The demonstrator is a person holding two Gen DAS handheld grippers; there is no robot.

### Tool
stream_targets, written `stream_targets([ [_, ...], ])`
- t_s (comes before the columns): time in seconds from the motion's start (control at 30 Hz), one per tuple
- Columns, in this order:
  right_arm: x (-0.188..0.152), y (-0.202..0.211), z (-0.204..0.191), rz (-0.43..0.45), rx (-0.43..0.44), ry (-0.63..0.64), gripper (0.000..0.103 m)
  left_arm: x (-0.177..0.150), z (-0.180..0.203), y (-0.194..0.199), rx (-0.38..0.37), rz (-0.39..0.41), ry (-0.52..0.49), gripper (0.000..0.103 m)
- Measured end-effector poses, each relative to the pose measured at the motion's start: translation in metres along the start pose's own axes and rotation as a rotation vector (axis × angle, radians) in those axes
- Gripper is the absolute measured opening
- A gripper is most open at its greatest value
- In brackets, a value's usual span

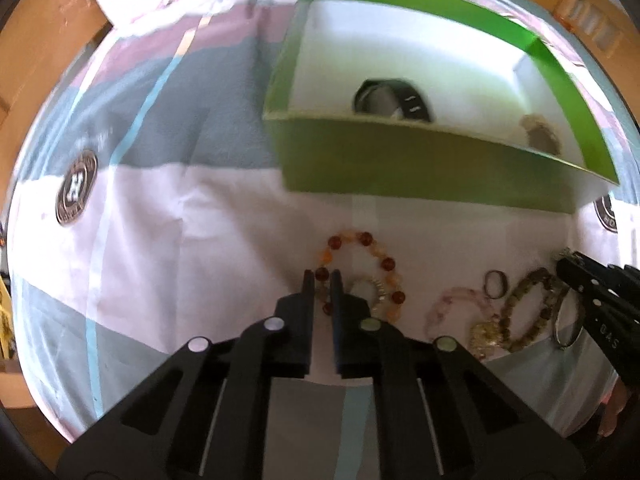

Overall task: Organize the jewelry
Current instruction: 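Lift the red-orange bracelet with left tool while right lifts the green bracelet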

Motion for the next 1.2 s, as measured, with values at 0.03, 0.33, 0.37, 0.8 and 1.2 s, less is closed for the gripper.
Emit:
stream_targets([
  [0.03, 0.000, 0.003, -0.003, 0.012, -0.006, 0.013, 0.017, 0.002, 0.002, 0.004, 0.007, 0.015, -0.009, 0.008],
  [0.33, 0.003, 0.060, -0.017, 0.205, 0.011, 0.026, 0.009, 0.006, -0.001, 0.051, -0.034, 0.160, 0.004, 0.008],
  [0.37, 0.001, 0.066, -0.019, 0.230, 0.015, 0.026, 0.009, 0.008, -0.006, 0.054, -0.029, 0.178, 0.011, 0.008],
  [0.8, 0.017, 0.111, -0.004, 0.397, 0.060, 0.002, 0.009, 0.019, -0.013, 0.094, 0.013, 0.340, 0.044, 0.008],
  [1.2, 0.017, 0.116, -0.009, 0.441, 0.036, 0.026, 0.009, 0.019, -0.015, 0.098, 0.018, 0.356, 0.052, 0.008],
])
Point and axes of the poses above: each gripper's, at about its wrist camera, not at the fingertips, and y roughly against the way its jaws point, z to its right, x to its top, the point moved 5 cm from there along -y, roughly the way its jaws point, and after that the axes turned 1 degree about y, right-handed, at the moved point
